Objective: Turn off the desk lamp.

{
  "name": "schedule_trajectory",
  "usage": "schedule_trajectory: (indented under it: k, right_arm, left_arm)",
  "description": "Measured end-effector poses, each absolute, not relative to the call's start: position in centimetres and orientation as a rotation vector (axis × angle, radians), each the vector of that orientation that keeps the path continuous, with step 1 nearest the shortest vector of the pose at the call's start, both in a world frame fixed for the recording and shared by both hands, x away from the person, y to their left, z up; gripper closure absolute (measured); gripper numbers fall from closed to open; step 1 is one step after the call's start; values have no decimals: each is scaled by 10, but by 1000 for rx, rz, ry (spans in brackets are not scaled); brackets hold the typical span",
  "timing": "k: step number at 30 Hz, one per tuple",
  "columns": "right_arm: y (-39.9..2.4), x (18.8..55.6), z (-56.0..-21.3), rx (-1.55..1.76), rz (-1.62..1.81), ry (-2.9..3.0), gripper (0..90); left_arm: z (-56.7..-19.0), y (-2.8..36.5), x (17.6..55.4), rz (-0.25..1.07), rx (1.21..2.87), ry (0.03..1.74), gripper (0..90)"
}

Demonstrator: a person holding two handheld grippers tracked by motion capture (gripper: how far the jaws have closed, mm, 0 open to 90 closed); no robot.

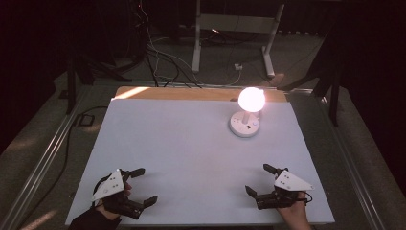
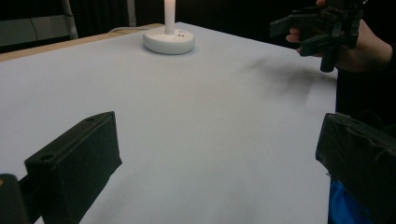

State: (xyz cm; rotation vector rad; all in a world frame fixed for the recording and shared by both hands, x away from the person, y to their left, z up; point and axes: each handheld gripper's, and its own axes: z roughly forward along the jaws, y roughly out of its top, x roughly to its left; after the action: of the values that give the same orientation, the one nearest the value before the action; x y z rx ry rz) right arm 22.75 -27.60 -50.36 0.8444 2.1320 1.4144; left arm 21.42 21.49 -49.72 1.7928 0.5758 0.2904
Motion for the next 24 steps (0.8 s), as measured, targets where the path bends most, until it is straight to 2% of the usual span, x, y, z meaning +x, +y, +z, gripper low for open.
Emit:
schedule_trajectory:
  k: [7, 9, 11, 13, 24]
  right_arm:
    - [-275, 226, -504, 833, 1379, 2175, 1]
    - [-275, 226, -504, 837, 1362, 2191, 48]
    - [-275, 227, -503, 845, 1358, 2203, 43]
    - [-274, 226, -503, 845, 1368, 2185, 0]
    - [-265, 225, -502, 838, 1392, 2273, 0]
  left_arm:
    - [-497, 214, 213, 299, 1806, 572, 5]
    - [-497, 213, 213, 300, 1814, 569, 5]
    - [-497, 213, 213, 297, 1812, 569, 5]
    - [-498, 213, 214, 297, 1813, 569, 5]
    - [-497, 213, 214, 293, 1802, 575, 5]
